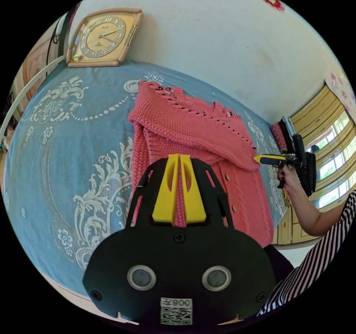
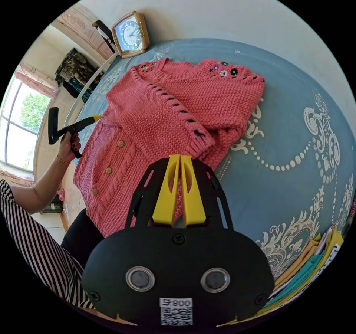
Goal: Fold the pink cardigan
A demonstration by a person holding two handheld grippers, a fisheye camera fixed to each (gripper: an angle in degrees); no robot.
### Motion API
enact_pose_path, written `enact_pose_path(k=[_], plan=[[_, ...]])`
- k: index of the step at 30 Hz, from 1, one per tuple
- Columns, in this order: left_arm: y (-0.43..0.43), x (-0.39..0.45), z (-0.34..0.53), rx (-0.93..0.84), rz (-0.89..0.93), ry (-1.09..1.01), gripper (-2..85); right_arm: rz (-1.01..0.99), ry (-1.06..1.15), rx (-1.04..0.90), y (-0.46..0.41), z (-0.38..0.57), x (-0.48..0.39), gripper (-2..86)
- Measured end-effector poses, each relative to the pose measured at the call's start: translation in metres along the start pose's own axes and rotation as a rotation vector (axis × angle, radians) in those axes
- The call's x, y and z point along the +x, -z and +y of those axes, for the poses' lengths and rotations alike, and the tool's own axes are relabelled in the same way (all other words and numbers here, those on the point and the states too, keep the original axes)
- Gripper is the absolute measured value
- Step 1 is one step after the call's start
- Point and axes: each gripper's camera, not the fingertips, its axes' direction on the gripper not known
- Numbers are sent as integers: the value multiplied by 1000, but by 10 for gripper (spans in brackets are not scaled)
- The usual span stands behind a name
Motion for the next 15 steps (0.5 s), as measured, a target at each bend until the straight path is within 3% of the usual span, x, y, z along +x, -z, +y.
enact_pose_path(k=[2,4,6,10,15], plan=[[-6,6,6,-81,11,12,6,29,13,-76,-18,22,6,2],[-17,8,11,-163,-28,36,7,-21,-46,-32,-15,37,17,2],[-6,13,15,-155,6,63,9,-58,-91,-49,-8,49,25,4],[56,28,31,-124,29,49,21,-112,-131,-44,14,108,34,12],[119,-1,94,-213,88,197,66,-302,-276,-83,21,221,50,49]])
